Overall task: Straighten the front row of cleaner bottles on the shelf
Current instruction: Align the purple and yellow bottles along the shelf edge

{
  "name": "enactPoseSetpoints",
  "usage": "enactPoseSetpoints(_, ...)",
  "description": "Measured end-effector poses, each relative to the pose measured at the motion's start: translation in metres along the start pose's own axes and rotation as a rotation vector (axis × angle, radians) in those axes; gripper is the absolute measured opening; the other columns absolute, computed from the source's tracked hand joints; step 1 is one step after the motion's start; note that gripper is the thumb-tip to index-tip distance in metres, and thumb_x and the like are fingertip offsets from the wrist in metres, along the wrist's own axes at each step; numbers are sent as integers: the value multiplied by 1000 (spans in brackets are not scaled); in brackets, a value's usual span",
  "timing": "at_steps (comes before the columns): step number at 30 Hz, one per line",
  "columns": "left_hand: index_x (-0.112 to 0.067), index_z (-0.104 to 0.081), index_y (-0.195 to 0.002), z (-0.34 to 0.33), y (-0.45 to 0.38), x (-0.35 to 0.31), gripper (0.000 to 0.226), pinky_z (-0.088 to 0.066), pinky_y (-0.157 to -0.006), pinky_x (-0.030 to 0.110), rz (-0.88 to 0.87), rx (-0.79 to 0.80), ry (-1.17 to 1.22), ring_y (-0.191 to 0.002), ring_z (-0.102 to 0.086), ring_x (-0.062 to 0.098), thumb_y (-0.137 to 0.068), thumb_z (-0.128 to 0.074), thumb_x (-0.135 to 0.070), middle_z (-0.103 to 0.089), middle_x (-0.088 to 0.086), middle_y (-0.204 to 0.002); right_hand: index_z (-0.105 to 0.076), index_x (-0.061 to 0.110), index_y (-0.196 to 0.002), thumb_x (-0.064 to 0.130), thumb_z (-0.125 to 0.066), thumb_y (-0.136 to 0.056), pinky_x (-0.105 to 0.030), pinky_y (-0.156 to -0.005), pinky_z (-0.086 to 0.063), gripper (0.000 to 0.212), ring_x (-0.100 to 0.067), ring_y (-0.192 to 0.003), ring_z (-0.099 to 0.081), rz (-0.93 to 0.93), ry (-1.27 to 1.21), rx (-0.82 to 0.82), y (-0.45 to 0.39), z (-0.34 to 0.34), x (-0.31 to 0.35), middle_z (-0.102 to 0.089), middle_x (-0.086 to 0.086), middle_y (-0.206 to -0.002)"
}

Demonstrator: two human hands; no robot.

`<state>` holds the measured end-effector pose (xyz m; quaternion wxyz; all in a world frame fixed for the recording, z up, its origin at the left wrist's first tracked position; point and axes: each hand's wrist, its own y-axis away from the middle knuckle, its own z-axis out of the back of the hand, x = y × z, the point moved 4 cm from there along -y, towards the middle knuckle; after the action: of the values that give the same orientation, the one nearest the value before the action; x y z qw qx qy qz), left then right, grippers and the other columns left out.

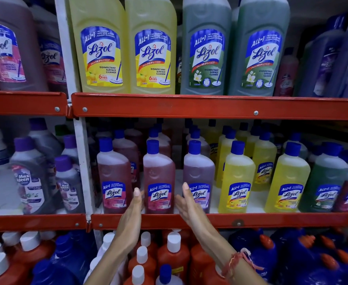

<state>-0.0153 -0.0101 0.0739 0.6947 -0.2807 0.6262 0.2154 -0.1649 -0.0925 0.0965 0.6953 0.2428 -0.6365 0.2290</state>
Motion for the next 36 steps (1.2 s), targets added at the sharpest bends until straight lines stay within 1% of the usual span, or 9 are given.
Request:
enactPoseSetpoints(4, -32, -64, -103, -11, 39, -24, 47, -48, -100, 41, -263, -314, 6, -111, -64, 16, -93, -27, -58, -70, -1, -113, -73, 10, -109, 66, -39, -81, -29, -94, -51, 71, -15, -103, -70, 117, -147, -283, 15, 31, 3, -74, -3, -110)
enactPoseSetpoints(8, -29, -71, -95, -46, 38, -20, 59, -51, -96, 35, -266, -145, 73, -102, -69, 11, -85, -33, -72, -77, -7, -97, -72, 20, -90, 48, -41, -95, -39, -89, -54, 43, -20, -96, -70, 192, -107, -544, 29, 68, -4, -75, -3, -97)
enactPoseSetpoints(12, -29, -51, -140, -87, 36, -18, 87, -29, -121, 38, -144, 26, -39, -139, -44, 9, -77, -23, -82, -51, -12, -145, -61, 22, -125, 52, -36, -95, -32, -96, -43, 50, -16, -111, -57, 116, 23, -401, 25, 72, -9, -65, 2, -116)
enactPoseSetpoints(14, -30, -43, -145, -102, 36, -23, 87, -25, -123, 40, -90, 66, -65, -141, -39, 11, -77, -19, -78, -47, -11, -148, -59, 23, -131, 56, -35, -93, -33, -103, -42, 55, -15, -117, -57, 109, 31, -301, 22, 68, -10, -65, 3, -124)
enactPoseSetpoints(19, -56, -60, -96, -117, 34, -23, 72, -33, -119, 46, 27, 56, 30, -126, -55, 14, -56, -20, -102, -63, -10, -126, -55, 26, -135, 80, -36, -76, -39, -112, -38, 82, -15, -125, -55, 77, 6, -274, 19, 70, -18, -63, 4, -133)
enactPoseSetpoints(22, -60, -63, -78, -124, 35, -22, 58, -36, -116, 41, 8, 62, 17, -113, -57, 11, -61, -20, -96, -64, -21, -107, -49, 27, -140, 92, -35, -60, -43, -114, -35, 104, -18, -130, -51, 56, -12, -297, 15, 77, -25, -59, 4, -138)
enactPoseSetpoints(28, -63, -61, -79, -125, 31, -21, 60, -32, -119, 49, 31, 71, 48, -124, -54, 17, -57, -19, -100, -58, -10, -121, -62, 24, -127, 60, -37, -91, -39, -109, -39, 57, -20, -121, -56, 50, -3, -295, 24, 83, -14, -65, 1, -124)
enactPoseSetpoints(32, -61, -57, -92, -126, 28, -18, 74, -28, -121, 48, 40, 87, 52, -130, -50, 17, -46, -21, -106, -57, -7, -135, -66, 22, -121, 58, -36, -93, -35, -105, -40, 54, -20, -117, -57, 57, -3, -329, 26, 84, -12, -67, 1, -121)
enactPoseSetpoints(36, -60, -58, -87, -125, 28, -19, 71, -30, -120, 48, 37, 99, 56, -125, -52, 16, -46, -21, -105, -56, -10, -122, -64, 23, -125, 61, -35, -91, -38, -106, -42, 59, -19, -118, -58, 64, -23, -345, 25, 83, -14, -67, 2, -123)
